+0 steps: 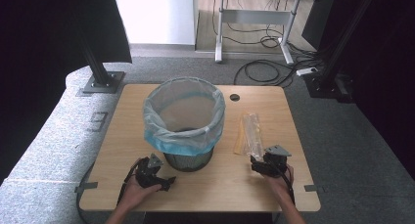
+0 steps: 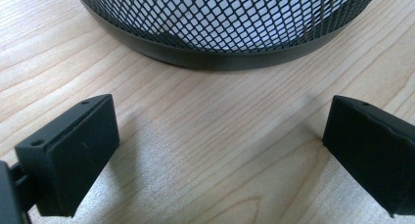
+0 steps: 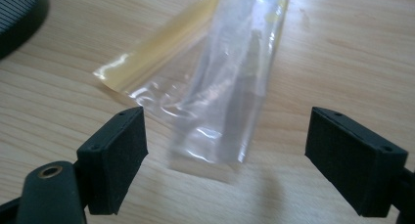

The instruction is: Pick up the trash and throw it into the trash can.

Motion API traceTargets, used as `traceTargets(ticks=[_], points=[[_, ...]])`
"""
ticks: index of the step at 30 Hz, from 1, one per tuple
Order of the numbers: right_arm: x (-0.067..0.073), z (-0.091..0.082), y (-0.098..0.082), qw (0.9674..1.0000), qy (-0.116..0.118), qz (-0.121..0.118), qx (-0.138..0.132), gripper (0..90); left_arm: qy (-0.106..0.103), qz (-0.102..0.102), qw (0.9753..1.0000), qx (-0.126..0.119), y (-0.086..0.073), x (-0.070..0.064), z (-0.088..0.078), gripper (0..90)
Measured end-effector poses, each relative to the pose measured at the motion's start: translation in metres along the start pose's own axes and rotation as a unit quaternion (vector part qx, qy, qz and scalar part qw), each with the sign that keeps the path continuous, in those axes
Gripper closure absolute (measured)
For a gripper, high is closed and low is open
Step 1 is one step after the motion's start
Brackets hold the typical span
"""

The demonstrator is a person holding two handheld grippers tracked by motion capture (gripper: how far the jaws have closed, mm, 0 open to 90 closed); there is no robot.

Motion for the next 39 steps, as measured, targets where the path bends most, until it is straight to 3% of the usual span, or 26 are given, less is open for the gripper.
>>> traceTargets(ticks=[4,15,23,39], points=[[0.006,0.001,0.005,0.9999,0.005,-0.008,-0.005,14.9,0.0,0.0,1.0,0.0,0.0,0.0,0.0,0.0],[0.002,0.017,0.014,0.9999,-0.009,0.001,-0.006,15.2,-0.001,0.0,1.0,0.0,0.0,0.0,0.0,0.0],[0.006,0.023,0.021,0.9998,-0.008,0.005,-0.016,16.4,-0.001,0.001,1.0,0.0,0.0,0.0,0.0,0.0],[0.026,0.029,0.028,0.9995,-0.004,-0.028,-0.017,17.4,-0.001,0.001,1.0,0.0,0.001,0.0,0.0,0.0]])
Point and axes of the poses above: each handheld gripper's, and its own axes: z roughly forward along the jaws, y roughly out of its top, x roughly to its left, the point moved 10 cm from there along z, roughly forward along the jaws, and after that the axes turned 6 degrees about x, right-handed, at the moved point
